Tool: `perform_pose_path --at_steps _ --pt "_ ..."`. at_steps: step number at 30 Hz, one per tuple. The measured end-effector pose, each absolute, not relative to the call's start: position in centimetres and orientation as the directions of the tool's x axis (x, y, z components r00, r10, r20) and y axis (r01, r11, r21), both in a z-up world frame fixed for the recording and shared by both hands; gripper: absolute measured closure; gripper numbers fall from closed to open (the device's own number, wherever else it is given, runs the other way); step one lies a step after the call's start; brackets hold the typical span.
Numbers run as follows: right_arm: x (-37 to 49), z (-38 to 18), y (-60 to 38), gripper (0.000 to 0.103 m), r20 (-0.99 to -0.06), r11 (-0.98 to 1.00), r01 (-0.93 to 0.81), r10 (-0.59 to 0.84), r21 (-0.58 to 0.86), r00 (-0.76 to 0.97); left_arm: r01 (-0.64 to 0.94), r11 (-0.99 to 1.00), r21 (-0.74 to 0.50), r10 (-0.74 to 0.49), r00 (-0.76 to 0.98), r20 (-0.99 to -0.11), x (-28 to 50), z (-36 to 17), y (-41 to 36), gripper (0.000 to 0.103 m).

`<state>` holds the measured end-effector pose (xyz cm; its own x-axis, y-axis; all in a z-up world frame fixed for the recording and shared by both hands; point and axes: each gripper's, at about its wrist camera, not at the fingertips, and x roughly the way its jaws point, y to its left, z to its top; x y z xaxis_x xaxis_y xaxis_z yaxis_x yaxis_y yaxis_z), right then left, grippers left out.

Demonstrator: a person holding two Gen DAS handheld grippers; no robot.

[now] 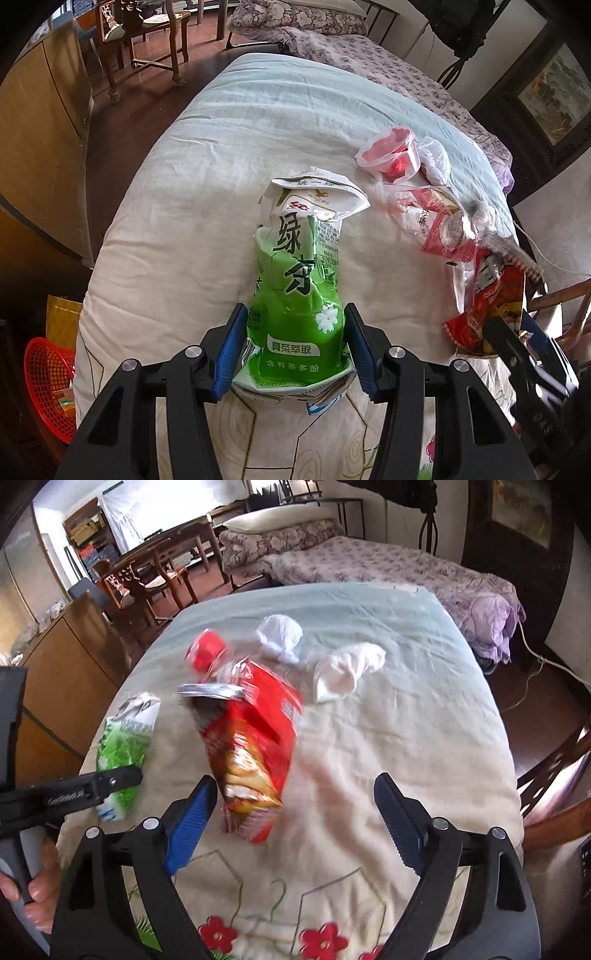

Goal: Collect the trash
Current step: 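Grasp the red snack bag with the right tool while the left tool holds the carton, then carry the carton and snack bag toward the red basket with both tools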

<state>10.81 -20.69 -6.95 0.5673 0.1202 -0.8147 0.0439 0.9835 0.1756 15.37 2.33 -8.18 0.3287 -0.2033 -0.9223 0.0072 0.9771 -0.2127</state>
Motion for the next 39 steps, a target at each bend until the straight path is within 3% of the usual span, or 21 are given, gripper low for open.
perform_pose_path --at_steps 6,11,14,21,33,39 --pt "12.1 -6.7 -20.0 0.021 -0.809 0.992 0.002 0.099 0.123 0.58 0.022 0.975 -0.219 -0.214 0.331 -0.919 15.3 -8.1 2.4 0.05" --pt "11.9 -7.5 -20.0 0.054 -0.835 0.992 0.005 0.106 0.129 0.54 0.022 0.976 -0.215 -0.21 0.332 -0.92 15.3 -8.1 2.4 0.05" --pt "11.6 -7.7 -20.8 0.068 -0.841 0.988 0.035 0.11 0.152 0.529 0.019 0.976 -0.215 -0.209 0.334 -0.919 15.3 -8.2 2.5 0.05" --pt "10.0 -7.0 -21.6 0.07 -0.81 0.974 0.084 0.127 0.212 0.573 0.019 0.984 -0.177 -0.172 0.362 -0.916 14.2 -8.0 2.5 0.05" --pt "6.9 -6.5 -21.6 0.07 -0.784 0.956 0.092 0.172 0.28 0.596 0.032 0.959 -0.283 -0.272 0.401 -0.875 10.2 -6.4 4.6 0.05" --pt "5.5 -5.6 -20.5 0.07 -0.767 0.949 0.043 0.224 0.311 0.601 0.072 0.964 -0.256 -0.261 0.436 -0.861 7.4 -4.4 5.5 0.05"
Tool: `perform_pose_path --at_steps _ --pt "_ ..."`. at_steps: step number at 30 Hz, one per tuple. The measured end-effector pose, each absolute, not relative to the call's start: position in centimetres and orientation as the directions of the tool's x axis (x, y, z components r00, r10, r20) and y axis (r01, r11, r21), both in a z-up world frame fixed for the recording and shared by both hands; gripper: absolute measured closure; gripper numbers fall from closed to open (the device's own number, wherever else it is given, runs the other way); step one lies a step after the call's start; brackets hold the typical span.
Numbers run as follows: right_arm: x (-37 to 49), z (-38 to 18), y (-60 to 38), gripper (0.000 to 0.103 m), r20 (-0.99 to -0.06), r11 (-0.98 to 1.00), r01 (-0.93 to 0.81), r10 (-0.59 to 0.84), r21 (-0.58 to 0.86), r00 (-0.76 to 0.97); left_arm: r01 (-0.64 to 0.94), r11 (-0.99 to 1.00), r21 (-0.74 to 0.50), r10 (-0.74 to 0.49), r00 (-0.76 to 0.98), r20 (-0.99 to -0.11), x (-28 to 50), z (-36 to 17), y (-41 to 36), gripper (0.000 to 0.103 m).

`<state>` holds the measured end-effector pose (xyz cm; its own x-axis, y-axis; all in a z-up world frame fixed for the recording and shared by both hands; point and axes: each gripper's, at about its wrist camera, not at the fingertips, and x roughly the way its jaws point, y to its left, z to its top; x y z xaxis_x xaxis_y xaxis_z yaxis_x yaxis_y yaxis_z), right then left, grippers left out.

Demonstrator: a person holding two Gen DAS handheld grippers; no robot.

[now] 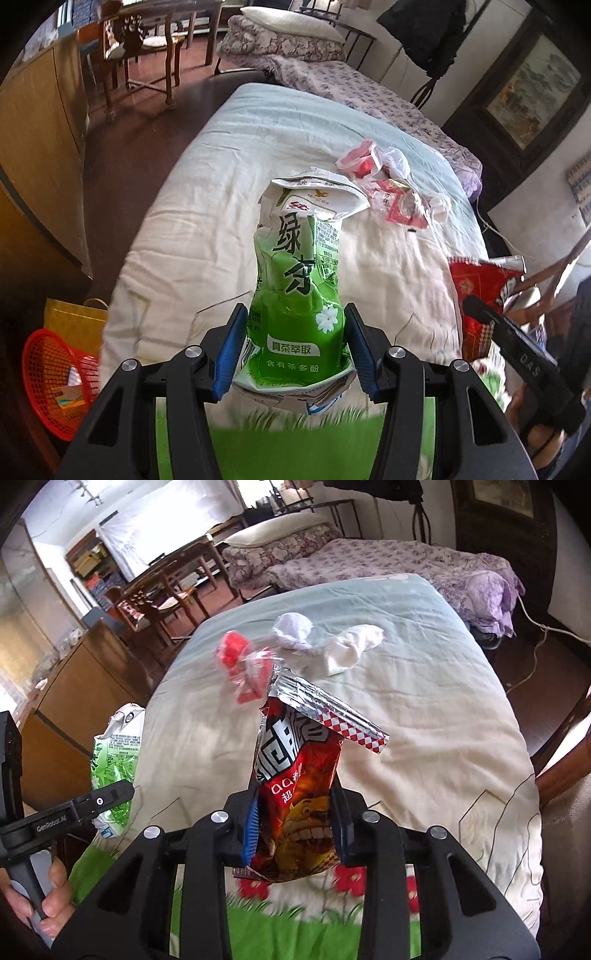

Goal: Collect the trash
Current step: 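Carry the carton and snack bag toward the red basket with both tools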

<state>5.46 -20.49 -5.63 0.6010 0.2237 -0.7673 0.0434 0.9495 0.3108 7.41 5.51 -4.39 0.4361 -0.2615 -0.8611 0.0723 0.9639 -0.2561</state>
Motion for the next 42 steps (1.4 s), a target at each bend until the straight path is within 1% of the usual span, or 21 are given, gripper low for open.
perform_pose_path --at_steps 10,19,24,27,31,36,42 --pt "4.0 -3.0 -15.3 0.07 -0.747 0.949 -0.107 0.301 0.298 0.592 0.058 0.972 -0.229 -0.226 0.514 -0.828 3.3 -1.3 9.3 0.05" --pt "3.1 -0.5 -9.1 0.07 -0.742 0.933 -0.254 0.357 0.254 0.568 -0.034 0.979 -0.202 -0.15 0.556 -0.818 0.5 0.0 15.1 0.05" --pt "2.7 0.6 -4.1 0.07 -0.751 0.911 -0.351 0.385 0.216 0.536 -0.111 0.963 -0.246 -0.146 0.553 -0.82 -0.8 -0.2 19.5 0.05" --pt "2.3 0.9 -1.6 0.07 -0.758 0.895 -0.399 0.397 0.197 0.517 -0.153 0.965 -0.213 -0.088 0.575 -0.813 -1.7 0.0 21.5 0.05" --pt "2.2 1.2 2.5 0.07 -0.77 0.865 -0.47 0.42 0.177 0.481 -0.205 0.954 -0.22 -0.066 0.573 -0.817 -2.5 -0.4 24.7 0.05" --pt "2.0 1.2 8.4 0.07 -0.788 0.806 -0.571 0.45 0.156 0.42 -0.308 0.925 -0.223 -0.019 0.549 -0.836 -3.7 -1.7 29.8 0.05" --pt "1.2 -0.2 14.8 0.07 -0.815 0.734 -0.662 0.471 0.15 0.338 -0.42 0.881 -0.219 0.016 0.489 -0.872 -5.2 -4.2 35.6 0.05"
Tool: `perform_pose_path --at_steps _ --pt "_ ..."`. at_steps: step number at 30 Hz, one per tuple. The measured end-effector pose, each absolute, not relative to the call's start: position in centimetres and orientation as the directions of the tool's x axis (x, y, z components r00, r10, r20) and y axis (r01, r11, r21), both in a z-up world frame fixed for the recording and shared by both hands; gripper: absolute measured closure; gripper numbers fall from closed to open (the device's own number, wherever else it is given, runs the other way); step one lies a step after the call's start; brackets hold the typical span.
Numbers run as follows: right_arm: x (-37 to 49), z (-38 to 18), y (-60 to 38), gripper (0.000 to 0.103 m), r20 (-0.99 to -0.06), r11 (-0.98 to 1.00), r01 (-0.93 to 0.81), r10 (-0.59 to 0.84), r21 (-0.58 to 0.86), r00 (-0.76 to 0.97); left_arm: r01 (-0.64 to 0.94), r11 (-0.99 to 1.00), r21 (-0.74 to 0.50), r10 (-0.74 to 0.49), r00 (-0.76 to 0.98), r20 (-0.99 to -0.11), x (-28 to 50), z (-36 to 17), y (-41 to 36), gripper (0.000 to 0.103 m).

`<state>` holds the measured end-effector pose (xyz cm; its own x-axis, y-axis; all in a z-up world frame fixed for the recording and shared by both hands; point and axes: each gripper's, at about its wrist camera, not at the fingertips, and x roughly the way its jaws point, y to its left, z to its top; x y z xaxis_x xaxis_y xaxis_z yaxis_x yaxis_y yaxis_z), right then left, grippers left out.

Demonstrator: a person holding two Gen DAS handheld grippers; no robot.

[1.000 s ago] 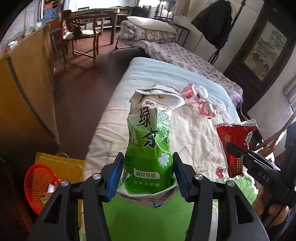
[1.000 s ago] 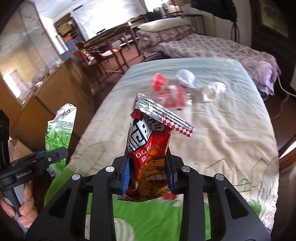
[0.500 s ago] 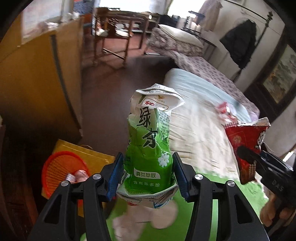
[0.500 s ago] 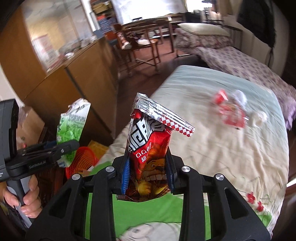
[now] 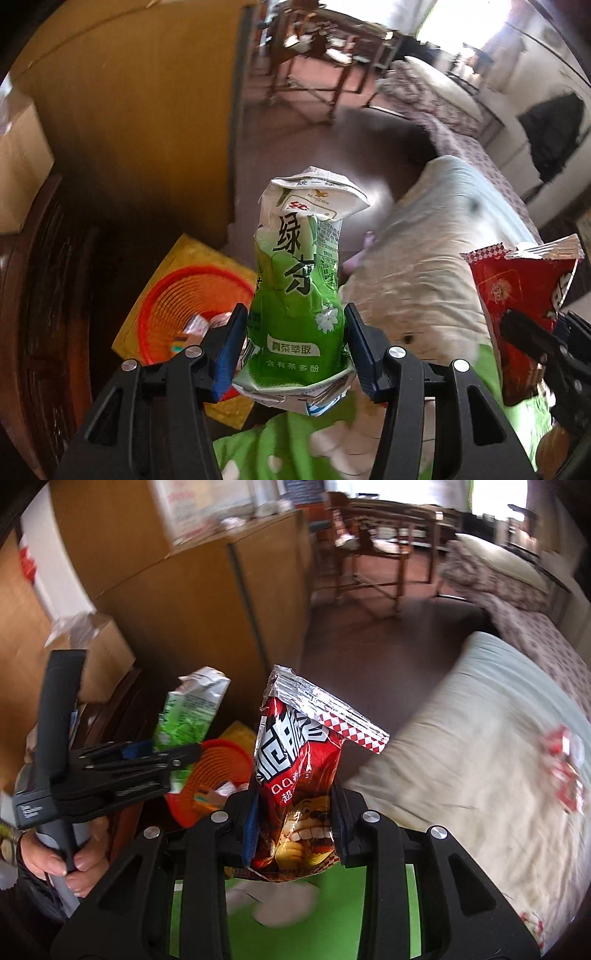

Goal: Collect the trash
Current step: 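Carry the carton and snack bag toward the red basket with both tools, then open both tools over the red basket to drop carton and snack bag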

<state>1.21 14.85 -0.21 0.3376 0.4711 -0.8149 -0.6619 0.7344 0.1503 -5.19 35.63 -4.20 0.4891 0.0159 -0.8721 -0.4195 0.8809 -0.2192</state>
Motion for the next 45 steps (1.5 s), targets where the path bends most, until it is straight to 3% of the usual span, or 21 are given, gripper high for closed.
perform_pose_path --at_steps 13,33,41,45 --pt "0.0 -5.8 26.3 0.07 -0.905 0.625 -0.755 0.412 0.196 0.106 -0.586 0.779 -0.223 0.025 0.384 -0.923 -7.3 -9.6 44.0 0.05" --pt "0.8 -12.6 32.3 0.067 -0.926 0.633 -0.712 0.373 0.304 -0.063 -0.702 0.676 -0.225 -0.028 0.281 -0.959 -7.3 -15.7 48.6 0.048" --pt "1.5 -13.3 31.7 0.049 -0.913 0.651 -0.68 0.402 0.337 -0.068 -0.715 0.663 -0.222 -0.02 0.28 -0.96 -7.6 -15.6 48.8 0.041" --pt "1.8 -13.3 31.1 0.049 -0.913 0.667 -0.663 0.403 0.341 -0.064 -0.718 0.662 -0.217 -0.012 0.28 -0.96 -7.7 -15.3 48.7 0.04"
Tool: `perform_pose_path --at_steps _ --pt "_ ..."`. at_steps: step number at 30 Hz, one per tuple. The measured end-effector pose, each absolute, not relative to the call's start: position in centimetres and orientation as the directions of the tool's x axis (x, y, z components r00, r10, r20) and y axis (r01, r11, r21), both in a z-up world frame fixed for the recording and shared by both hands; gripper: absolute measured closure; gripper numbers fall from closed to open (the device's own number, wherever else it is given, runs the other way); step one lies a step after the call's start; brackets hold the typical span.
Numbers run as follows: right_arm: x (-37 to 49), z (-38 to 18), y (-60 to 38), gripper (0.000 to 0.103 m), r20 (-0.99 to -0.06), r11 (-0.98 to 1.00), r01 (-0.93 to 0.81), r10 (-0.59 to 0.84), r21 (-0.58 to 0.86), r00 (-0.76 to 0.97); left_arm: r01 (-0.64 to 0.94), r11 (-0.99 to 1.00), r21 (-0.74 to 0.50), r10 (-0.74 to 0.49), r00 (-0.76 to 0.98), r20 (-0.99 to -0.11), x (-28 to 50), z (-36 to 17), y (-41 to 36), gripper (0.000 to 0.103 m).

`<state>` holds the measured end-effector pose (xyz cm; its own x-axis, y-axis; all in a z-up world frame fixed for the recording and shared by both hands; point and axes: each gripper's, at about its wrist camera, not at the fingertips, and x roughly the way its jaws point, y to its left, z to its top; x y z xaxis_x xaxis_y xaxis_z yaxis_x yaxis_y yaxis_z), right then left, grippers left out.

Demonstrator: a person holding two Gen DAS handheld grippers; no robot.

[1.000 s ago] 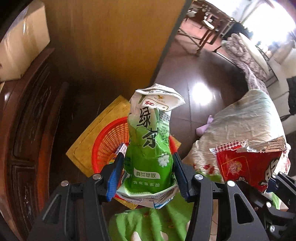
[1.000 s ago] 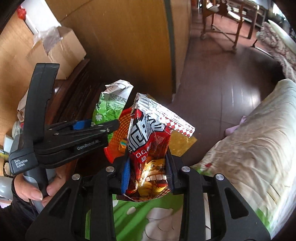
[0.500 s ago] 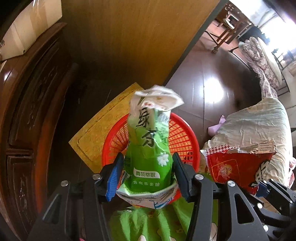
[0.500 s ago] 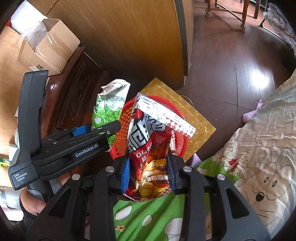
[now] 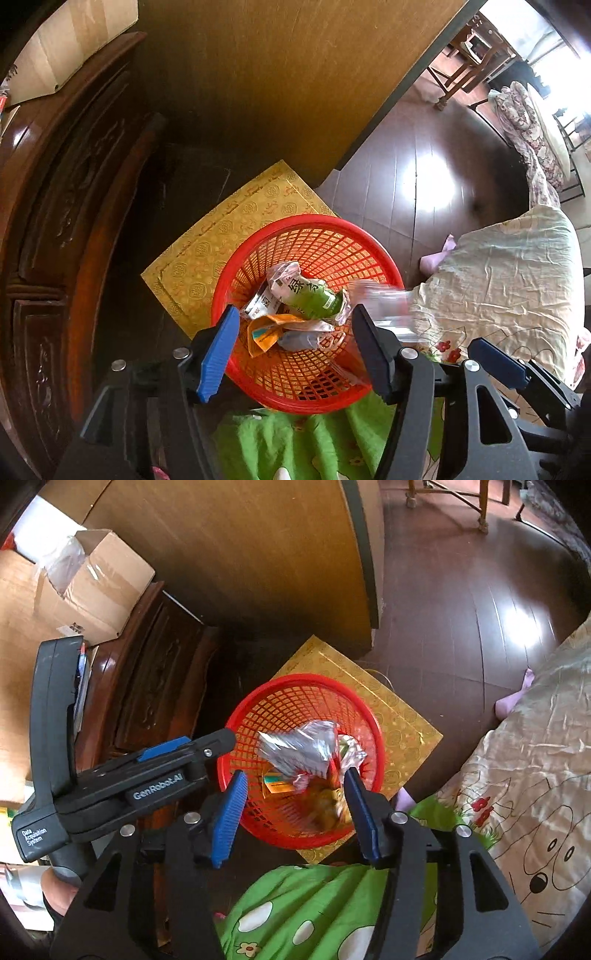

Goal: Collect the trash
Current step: 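Open both tools over the red basket to drop carton and snack bag, then move both open tools back over the remaining trash on the quilt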

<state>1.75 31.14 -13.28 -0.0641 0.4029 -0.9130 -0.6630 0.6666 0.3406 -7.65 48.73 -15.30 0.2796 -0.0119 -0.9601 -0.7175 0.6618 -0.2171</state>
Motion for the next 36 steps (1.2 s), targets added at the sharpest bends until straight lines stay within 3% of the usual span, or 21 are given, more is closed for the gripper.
perform_pose_path --at_steps 9,16,24,36 --pt "2.7 -12.2 28.3 0.045 -0.921 0.725 -0.605 0.389 0.329 -0.035 -0.693 0.687 -0.218 -0.003 0.297 -0.955 -7.3 -13.3 47.5 0.038" --pt "3.9 -9.3 23.1 0.041 -0.887 0.753 -0.546 0.461 0.368 0.039 -0.619 0.757 -0.207 0.016 0.335 -0.942 -6.1 -10.3 44.0 0.035" --pt "5.7 -4.9 16.5 0.036 -0.822 0.772 -0.488 0.542 0.406 0.174 -0.506 0.841 -0.192 0.016 0.377 -0.926 -3.7 -6.9 37.9 0.03" --pt "7.8 -2.9 2.2 0.031 -0.799 0.874 -0.355 0.461 0.332 0.387 -0.277 0.95 -0.142 -0.012 0.425 -0.905 1.8 -4.0 24.8 0.024"
